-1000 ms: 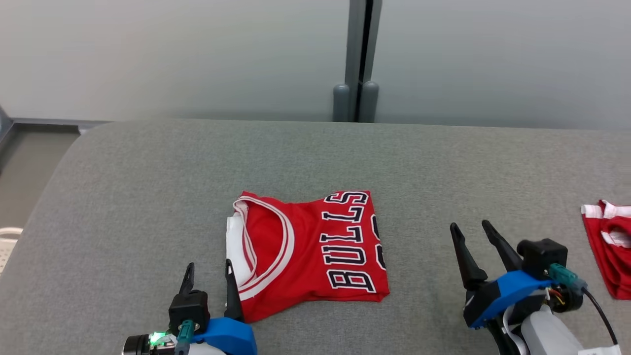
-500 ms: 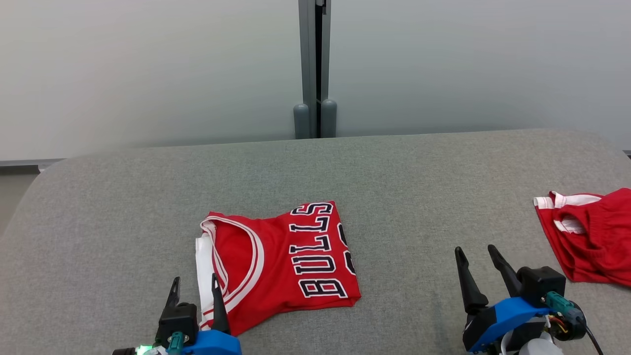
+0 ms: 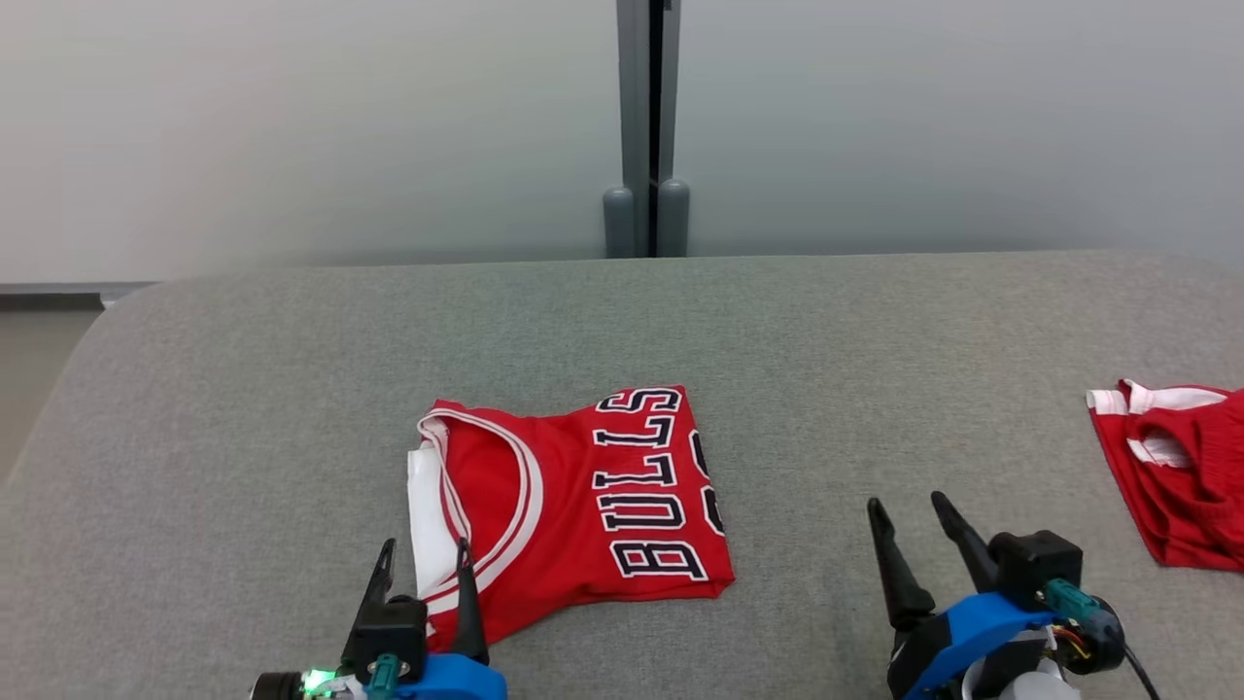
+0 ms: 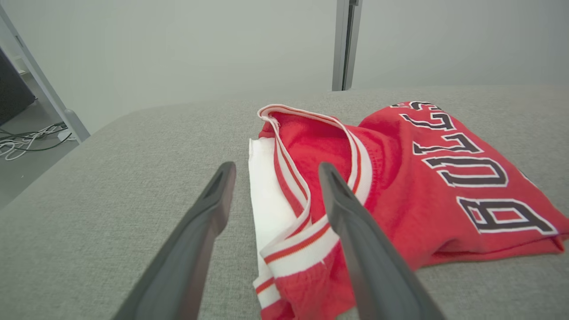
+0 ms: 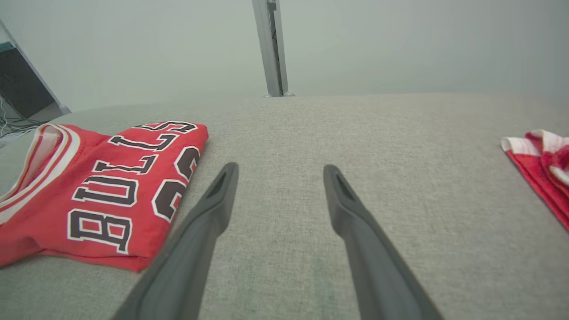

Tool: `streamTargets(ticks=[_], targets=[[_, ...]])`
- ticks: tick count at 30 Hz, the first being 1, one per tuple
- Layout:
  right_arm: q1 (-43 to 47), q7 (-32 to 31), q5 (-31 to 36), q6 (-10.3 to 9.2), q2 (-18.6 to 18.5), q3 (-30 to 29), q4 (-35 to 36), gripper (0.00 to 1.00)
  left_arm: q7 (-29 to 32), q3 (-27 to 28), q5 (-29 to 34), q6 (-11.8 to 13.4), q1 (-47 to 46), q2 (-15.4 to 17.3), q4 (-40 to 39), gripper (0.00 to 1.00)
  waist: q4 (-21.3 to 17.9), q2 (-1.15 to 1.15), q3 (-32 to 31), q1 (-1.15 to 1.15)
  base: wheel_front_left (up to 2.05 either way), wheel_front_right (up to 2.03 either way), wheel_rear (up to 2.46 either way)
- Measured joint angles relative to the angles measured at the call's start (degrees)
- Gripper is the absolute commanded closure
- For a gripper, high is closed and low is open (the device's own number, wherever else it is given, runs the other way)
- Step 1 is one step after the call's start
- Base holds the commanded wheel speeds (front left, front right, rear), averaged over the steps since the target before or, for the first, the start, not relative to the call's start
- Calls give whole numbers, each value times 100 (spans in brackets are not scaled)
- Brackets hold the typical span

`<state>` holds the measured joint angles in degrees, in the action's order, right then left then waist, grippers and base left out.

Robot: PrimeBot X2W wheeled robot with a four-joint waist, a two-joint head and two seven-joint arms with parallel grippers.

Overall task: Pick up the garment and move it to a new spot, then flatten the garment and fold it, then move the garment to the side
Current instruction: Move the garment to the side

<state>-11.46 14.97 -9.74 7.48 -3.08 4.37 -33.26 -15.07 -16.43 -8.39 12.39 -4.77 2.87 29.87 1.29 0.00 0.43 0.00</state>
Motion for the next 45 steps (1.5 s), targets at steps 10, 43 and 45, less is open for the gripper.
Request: streamTargets(ticks=[10, 43, 45], targets=[[-892, 1, -625, 1, -118, 778, -781, 0, 1, -847, -134, 220, -308, 1, -164, 0, 849, 1, 481, 1, 0, 0, 0], [-1731, 0, -2206, 2, -402, 2159, -1212, 100, 1, -1054, -468, 236, -623, 1, -46, 0, -813, 1, 1022, 0, 0, 0, 0], [-1710, 0, -2260, 2, -452, 2234, -1172, 100, 1, -1089, -490, 220, -692, 5, -20, 0, -1191, 1, 1005, 1, 0, 0, 0]])
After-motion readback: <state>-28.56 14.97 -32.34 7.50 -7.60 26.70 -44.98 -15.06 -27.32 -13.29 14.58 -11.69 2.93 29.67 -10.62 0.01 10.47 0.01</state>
